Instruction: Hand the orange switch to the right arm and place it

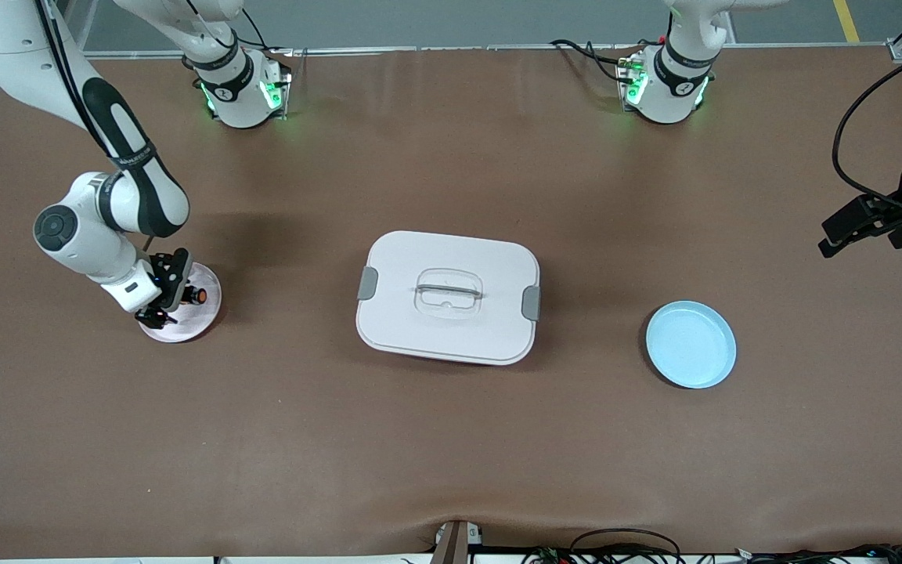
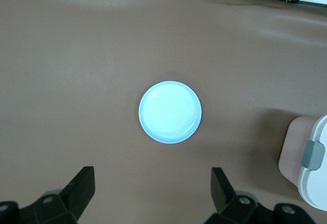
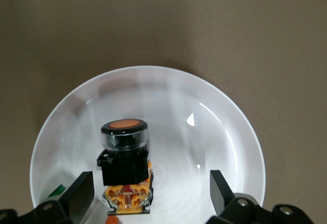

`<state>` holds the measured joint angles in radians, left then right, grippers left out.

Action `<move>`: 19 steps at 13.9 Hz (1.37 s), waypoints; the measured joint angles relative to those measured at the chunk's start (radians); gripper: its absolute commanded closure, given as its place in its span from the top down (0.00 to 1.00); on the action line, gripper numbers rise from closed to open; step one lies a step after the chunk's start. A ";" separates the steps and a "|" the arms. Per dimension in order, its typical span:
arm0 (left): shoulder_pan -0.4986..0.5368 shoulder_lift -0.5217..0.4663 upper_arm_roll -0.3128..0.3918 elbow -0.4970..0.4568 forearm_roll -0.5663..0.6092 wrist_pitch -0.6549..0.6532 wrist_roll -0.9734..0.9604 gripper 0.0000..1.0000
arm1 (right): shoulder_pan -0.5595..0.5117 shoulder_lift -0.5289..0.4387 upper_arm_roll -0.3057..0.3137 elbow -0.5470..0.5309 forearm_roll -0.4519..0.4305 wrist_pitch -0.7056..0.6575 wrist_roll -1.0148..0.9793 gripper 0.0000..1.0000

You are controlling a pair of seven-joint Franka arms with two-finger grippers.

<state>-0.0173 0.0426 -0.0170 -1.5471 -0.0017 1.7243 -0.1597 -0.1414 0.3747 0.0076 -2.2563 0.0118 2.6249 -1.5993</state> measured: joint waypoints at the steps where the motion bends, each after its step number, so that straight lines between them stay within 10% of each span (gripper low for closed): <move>1: -0.015 0.000 0.015 0.000 0.000 0.000 0.000 1.00 | 0.000 0.000 0.000 0.030 0.000 -0.054 0.000 1.00; 19: -0.035 -0.115 0.020 -0.103 0.000 -0.014 0.002 1.00 | 0.018 -0.008 0.007 0.631 -0.007 -0.966 0.668 1.00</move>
<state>-0.0519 -0.0723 0.0032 -1.6502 -0.0017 1.7104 -0.1576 -0.1238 0.3670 0.0142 -1.6257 0.0049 1.6589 -0.9311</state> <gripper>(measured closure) 0.000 0.000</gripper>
